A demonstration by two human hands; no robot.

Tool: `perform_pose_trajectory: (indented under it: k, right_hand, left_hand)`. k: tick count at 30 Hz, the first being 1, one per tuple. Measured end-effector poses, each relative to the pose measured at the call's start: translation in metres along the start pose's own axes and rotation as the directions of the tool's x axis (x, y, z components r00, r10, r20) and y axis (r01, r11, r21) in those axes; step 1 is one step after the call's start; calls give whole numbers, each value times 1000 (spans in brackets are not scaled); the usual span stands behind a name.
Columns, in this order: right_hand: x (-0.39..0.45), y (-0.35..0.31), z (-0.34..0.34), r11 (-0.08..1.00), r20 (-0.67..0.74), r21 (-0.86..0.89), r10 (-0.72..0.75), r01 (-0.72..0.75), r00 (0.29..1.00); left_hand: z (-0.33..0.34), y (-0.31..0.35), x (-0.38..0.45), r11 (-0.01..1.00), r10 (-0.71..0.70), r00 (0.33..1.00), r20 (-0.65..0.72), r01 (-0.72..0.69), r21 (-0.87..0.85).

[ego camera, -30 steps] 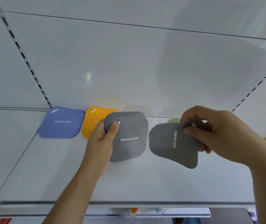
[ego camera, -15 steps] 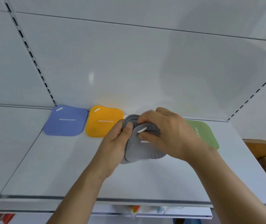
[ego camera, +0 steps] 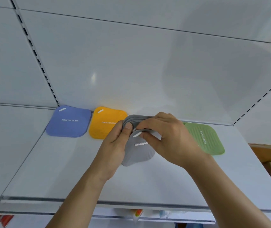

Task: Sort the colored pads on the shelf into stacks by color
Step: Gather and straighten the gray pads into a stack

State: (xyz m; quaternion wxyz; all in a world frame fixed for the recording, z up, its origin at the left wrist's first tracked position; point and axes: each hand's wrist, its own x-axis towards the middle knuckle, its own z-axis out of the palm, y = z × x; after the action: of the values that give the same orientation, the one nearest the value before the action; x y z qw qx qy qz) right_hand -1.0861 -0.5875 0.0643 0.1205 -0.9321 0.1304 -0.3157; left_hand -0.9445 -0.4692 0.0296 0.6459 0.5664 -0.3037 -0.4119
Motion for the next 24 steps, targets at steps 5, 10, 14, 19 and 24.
perform_pose_trajectory:
  k: [5,10,14,19,24]
  right_hand:
    - [-4,-10,4,997,-109,-30,62,-65,992]
    - [-6,-9,11,993,-192,-38,101,-110,976]
    - [-29,5,17,923,-150,83,385,-376,911]
    - [-64,13,29,414,160,731,670,-543,725]
    - [-72,-7,39,488,-70,730,750,-478,658]
  left_hand:
    - [-5,-1,-3,999,19,999,33,-18,-33]
    - [-6,-2,-5,964,136,981,139,-164,210]
    - [-5,-8,-4,947,216,975,58,-224,229]
    - [-2,-6,-4,943,248,958,141,-272,191]
    - [-1,-16,1,922,259,940,222,-309,234]
